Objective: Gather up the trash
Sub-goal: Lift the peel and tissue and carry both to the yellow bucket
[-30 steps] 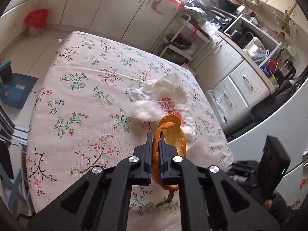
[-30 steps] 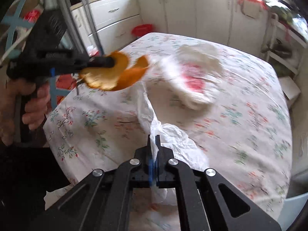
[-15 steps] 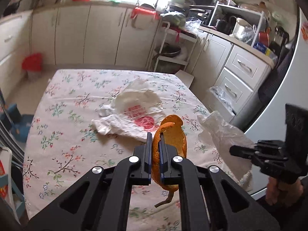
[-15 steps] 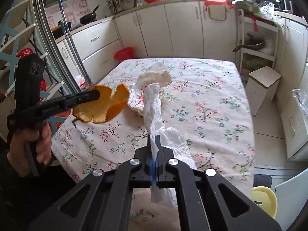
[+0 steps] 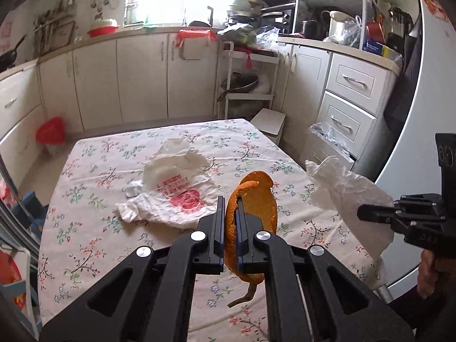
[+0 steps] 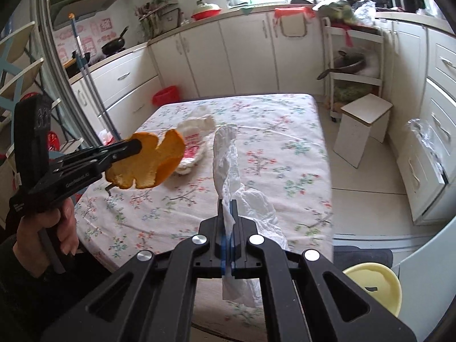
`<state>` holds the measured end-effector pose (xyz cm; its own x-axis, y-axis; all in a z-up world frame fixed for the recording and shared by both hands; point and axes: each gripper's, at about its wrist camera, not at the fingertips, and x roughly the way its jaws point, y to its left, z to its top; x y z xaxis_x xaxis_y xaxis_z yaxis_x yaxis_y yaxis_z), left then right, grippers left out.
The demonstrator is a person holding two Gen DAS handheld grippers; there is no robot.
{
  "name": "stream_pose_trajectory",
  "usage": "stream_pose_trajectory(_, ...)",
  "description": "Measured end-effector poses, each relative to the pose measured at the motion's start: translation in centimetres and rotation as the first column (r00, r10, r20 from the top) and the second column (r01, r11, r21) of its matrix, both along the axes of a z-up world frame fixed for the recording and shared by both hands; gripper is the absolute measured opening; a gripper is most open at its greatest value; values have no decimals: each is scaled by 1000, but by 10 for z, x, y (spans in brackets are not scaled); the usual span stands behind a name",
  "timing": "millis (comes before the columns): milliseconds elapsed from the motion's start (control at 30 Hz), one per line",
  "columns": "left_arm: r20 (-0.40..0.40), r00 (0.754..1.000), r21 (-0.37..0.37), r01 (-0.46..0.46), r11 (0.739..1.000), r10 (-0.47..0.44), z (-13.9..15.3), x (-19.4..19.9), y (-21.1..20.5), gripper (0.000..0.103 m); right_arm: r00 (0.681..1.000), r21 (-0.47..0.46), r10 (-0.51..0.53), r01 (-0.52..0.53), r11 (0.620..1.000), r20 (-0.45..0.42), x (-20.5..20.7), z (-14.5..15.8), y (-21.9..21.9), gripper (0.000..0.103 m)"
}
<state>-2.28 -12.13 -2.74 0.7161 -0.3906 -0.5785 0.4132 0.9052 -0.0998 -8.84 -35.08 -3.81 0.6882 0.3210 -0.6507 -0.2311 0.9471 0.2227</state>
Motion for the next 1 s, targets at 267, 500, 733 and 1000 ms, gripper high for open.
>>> stream_pose_trajectory(267,20,999,38,35,999,-35,0,-5,-33,5,998,3,-66,66,998,-1,-9,-2,-32,3)
stream_pose_trajectory(500,30,997,50,75,996,-77,0,-11,-61,5,991,15,-133,133,991,-16,-17,-5,-61,3)
stream_pose_trajectory(733,33,993,61,109,992,-111,-3,-19,-86,5,986,24,-165,165,986,-11,-25,-3,-79,3)
stream_pose_trajectory(1000,33,989,60,145,988,-147,-4,-26,-111,5,975,14,-218,219,976,-55,-26,-10,-96,3)
